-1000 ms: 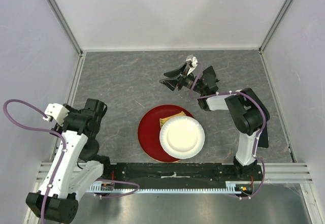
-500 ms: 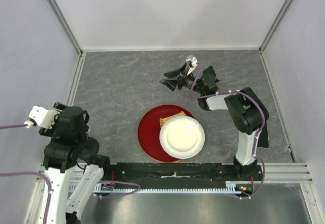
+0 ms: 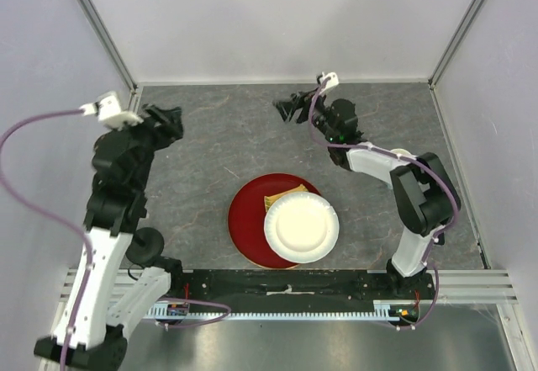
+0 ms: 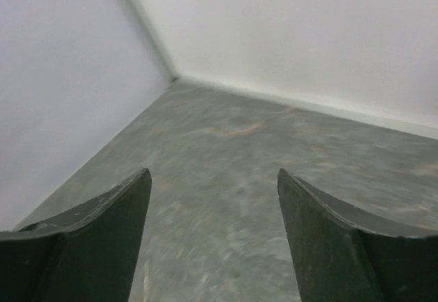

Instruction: Place the phone on the phone stand

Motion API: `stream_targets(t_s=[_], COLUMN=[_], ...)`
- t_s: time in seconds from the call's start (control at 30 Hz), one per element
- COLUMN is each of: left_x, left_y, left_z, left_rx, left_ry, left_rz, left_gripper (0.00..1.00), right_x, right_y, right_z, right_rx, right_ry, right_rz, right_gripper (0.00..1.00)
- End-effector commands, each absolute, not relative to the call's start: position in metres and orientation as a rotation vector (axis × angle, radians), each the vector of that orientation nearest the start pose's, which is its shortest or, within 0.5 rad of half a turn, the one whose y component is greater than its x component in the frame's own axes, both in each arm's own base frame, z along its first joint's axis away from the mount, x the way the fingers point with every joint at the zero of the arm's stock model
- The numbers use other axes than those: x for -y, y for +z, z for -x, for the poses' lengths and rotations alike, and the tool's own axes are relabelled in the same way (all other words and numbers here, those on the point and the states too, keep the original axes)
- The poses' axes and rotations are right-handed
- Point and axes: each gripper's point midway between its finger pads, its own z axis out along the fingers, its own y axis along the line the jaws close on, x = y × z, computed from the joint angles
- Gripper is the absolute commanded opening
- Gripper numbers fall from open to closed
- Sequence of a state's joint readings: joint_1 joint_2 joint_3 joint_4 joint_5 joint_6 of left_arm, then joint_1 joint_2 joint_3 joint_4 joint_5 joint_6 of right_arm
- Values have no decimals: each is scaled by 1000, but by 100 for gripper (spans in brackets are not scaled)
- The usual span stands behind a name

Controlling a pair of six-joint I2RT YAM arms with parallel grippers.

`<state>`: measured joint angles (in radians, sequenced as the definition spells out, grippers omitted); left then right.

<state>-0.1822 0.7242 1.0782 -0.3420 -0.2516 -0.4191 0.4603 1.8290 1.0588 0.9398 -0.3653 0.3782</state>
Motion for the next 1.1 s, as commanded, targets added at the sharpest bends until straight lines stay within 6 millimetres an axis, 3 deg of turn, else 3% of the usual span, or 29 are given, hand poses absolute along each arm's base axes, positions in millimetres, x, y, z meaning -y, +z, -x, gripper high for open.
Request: stream_targets(t_s=[0.0, 0.03, 0.07, 0.1, 0.23, 0.27, 0.37, 0.43, 0.47, 0.57, 0.73, 0.9, 0.93, 1.07], left_x=[103, 117, 139, 147, 182, 189, 198, 205, 208, 218, 233, 236, 235, 233], left_y=[398, 387, 389, 391, 370, 377, 344, 342, 329, 329, 326, 325, 325, 324], left_z=[-315, -326, -325, -326, -330, -329, -321, -313, -308, -295, -285, -283, -284, -287], left_rx=[-1527, -1560, -1550, -1540, -1534, -1476, -1467, -1424, -1426, -1411, -1397, -1410, -1411, -1423], left_ry=[-488, -485, -510, -474, -438, -435, -422, -435, -430, -477, -481, -490, -485, -464], left_rz=[49, 7, -60, -127, -308, -340, -437, -488, -516, -536, -589, -576, -572, -559], left_gripper=[78, 78, 78, 78, 78, 78, 78, 78, 78, 78, 78, 76, 76, 75], right_x=[-215, -201, -192, -172, -138, -125, -111, -101, -96, -80, -82, -60, -56, -54], right_y=[241, 224, 226, 216, 186, 178, 169, 164, 165, 164, 176, 184, 176, 175], right_z=[-510, -512, -518, -526, -546, -551, -555, -554, -554, -549, -537, -525, -517, -507], right_rx=[-1649, -1720, -1725, -1750, -1827, -1837, -1864, -1881, -1881, -1890, -1844, -1789, -1811, -1817], right_ry=[456, 403, 402, 375, 450, 455, 405, 336, 323, 341, 494, 412, 378, 368], right_rz=[-91, -140, -210, -270, -417, -431, -421, -433, -447, -586, -817, -976, -1012, -1103], right_gripper=[86, 88, 89, 90, 93, 93, 98, 98, 98, 98, 98, 98, 98, 98])
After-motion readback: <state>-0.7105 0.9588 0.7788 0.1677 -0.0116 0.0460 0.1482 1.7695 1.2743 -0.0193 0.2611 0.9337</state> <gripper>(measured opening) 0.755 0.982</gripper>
